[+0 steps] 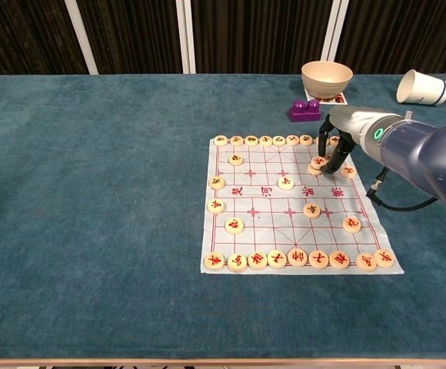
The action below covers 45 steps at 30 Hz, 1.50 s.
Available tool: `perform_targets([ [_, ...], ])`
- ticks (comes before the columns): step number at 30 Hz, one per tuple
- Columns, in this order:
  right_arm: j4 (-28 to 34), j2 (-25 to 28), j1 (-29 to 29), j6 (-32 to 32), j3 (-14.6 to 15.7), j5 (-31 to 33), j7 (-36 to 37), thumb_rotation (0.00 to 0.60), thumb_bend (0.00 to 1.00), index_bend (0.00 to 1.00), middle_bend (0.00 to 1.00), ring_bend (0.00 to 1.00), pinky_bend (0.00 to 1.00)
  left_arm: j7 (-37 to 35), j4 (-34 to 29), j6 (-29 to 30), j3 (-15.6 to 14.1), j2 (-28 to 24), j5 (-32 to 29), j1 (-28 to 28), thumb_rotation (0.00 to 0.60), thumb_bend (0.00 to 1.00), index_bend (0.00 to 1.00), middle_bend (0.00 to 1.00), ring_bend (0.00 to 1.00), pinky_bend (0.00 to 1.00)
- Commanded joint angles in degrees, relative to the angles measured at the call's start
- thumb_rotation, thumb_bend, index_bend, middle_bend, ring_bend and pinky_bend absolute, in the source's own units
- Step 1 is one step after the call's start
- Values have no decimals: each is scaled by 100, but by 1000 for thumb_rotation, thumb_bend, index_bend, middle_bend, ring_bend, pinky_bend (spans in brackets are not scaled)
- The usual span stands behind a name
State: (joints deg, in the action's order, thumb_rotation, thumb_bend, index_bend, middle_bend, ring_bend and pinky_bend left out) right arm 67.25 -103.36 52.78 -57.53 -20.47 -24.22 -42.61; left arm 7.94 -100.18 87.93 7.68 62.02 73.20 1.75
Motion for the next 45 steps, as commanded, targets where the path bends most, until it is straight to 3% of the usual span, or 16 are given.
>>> perform_targets([
  [1,0,-4,2,-8,-1,3,-4,600,378,519,0,5,81,3,3,-12,-3,1,-3,4,600,0,79,0,0,4],
  [19,-39,-57,61,31,-35,59,-49,600,378,517,0,5,82,26,11,-30,-3,13,-20,16,600,0,79,0,0,4],
  [36,-64,-72,81,79,-5,159,-138,600,377,388,0,5,82,52,-2,-45,2,8,-59,20,600,0,79,0,0,4],
  [45,402,198,71,-12,-75,188,-175,600,378,325,0,5,81,50,0,-25,4,9,-54,15,600,0,79,0,0,4],
])
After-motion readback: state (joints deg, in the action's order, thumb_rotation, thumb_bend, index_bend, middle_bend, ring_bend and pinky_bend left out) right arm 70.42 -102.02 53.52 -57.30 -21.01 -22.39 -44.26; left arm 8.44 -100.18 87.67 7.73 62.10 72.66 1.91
